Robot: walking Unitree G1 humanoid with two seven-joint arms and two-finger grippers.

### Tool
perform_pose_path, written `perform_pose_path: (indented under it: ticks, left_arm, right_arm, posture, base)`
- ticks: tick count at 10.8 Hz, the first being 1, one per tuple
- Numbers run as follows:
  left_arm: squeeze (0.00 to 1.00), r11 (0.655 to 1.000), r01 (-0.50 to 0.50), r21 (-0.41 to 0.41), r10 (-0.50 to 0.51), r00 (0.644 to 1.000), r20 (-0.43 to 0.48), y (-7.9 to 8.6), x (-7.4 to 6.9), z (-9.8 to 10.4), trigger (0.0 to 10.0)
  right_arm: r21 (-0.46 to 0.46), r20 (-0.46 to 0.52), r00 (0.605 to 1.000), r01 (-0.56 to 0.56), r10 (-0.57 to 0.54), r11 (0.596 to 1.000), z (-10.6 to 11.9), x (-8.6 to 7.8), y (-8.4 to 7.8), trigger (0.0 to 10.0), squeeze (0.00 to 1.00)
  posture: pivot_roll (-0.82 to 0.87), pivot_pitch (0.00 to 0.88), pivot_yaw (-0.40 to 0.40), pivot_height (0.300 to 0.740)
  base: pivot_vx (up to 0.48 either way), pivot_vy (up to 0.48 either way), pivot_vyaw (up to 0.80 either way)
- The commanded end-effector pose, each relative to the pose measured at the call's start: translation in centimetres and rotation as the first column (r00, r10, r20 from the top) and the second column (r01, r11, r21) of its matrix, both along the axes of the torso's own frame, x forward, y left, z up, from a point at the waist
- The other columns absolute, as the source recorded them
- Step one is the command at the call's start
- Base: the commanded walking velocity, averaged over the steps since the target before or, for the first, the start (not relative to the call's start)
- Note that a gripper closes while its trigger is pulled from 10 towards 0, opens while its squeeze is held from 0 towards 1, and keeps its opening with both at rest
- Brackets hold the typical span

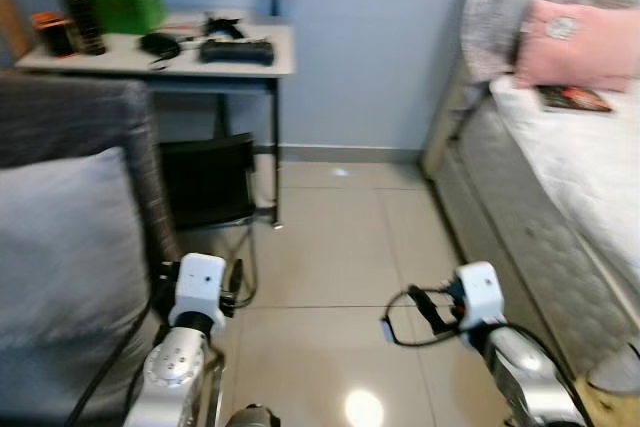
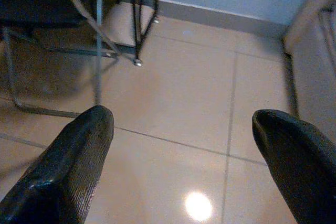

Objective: Clean up the room

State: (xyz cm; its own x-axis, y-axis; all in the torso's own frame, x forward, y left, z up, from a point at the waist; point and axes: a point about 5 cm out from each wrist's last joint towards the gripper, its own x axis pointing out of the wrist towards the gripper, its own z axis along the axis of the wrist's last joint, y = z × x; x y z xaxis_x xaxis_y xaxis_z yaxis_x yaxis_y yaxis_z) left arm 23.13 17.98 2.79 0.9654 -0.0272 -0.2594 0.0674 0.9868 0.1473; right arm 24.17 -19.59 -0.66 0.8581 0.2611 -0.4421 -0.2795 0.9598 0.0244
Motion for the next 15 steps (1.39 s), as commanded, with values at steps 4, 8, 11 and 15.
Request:
perform_pose_path:
  ticks: [4,8,11,15]
  left_arm:
    - [0.0,0.999,-0.02,0.048,0.018,0.999,0.026,0.6,1.0,0.5,10.0]
    - [0.0,0.99,-0.129,-0.055,0.133,0.989,0.07,1.0,1.6,1.5,10.0]
    - [0.0,0.99,-0.142,-0.007,0.142,0.99,0.026,0.7,1.9,0.9,10.0]
    - [0.0,0.996,-0.089,0.031,0.088,0.995,0.056,0.5,2.1,1.4,10.0]
  right_arm:
    - [-0.001,0.015,1.0,-0.002,0.002,1.0,0.0,0.9,1.3,10.0,0.0]
    - [0.029,0.027,0.999,-0.023,0.022,0.999,0.1,1.0,2.0,10.0,0.0]
    - [0.041,0.042,0.999,-0.018,0.017,0.999,0.3,1.2,1.9,10.0,0.0]
    - [0.038,0.042,0.999,0.022,-0.023,0.999,0.0,0.7,1.3,10.0,0.0]
  posture:
    - [0.07,0.0,-0.022,0.74]
    - [0.07,0.0,-0.017,0.74]
    - [0.06,0.0,-0.016,0.74]
    - [0.06,0.0,-0.014,0.74]
  base:
    - [0.0,0.0,0.11]
    - [0.352,0.0,0.0]
    - [0.154,0.0,0.21]
    - [0.0,0.0,0.0]
